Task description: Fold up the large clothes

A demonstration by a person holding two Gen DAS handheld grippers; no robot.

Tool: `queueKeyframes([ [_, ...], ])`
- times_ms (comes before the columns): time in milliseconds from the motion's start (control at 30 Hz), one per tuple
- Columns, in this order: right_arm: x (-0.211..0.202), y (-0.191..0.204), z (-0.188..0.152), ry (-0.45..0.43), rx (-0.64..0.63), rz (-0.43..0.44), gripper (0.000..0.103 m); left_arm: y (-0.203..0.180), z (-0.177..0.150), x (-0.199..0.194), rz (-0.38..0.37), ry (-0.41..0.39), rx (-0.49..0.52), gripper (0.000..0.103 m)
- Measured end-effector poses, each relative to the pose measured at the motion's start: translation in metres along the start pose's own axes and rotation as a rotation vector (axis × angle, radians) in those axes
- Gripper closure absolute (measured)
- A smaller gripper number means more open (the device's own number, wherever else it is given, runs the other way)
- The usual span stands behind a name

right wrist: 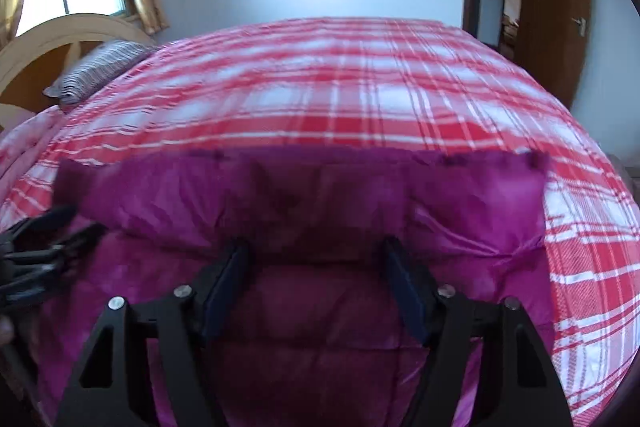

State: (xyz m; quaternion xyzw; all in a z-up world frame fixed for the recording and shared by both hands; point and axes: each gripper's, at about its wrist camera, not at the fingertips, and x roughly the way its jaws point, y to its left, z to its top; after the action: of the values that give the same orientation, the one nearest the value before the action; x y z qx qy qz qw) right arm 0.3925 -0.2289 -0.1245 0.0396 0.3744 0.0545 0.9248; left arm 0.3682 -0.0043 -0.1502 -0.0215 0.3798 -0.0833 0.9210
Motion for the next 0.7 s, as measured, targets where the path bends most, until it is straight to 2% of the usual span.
queueKeyframes([
  [267, 0.005, -0.005, -0.003, -0.003, 0.024, 0.004, 0.031, -0.004, -0.001, 0.004, 0.021, 0.015, 0.01, 0.01],
  [333, 0.006, -0.004, -0.004, 0.0, 0.021, -0.003, 0.031, -0.011, 0.004, -0.007, 0.05, -0.015, 0.032, 0.01],
  [467, 0.009, -0.003, -0.006, 0.005, 0.023, -0.007, 0.031, -0.044, 0.021, -0.043, 0.019, -0.146, 0.143, 0.01],
  [500, 0.009, -0.004, -0.006, 0.007, 0.025, -0.006, 0.031, -0.051, 0.024, -0.045, 0.019, -0.158, 0.172, 0.01],
  [600, 0.011, -0.005, -0.006, 0.015, 0.024, -0.006, 0.03, -0.067, 0.025, -0.025, 0.035, -0.103, 0.235, 0.01],
  [700, 0.012, -0.004, -0.006, 0.016, 0.025, -0.006, 0.03, -0.063, 0.017, 0.012, 0.087, 0.003, 0.235, 0.01],
])
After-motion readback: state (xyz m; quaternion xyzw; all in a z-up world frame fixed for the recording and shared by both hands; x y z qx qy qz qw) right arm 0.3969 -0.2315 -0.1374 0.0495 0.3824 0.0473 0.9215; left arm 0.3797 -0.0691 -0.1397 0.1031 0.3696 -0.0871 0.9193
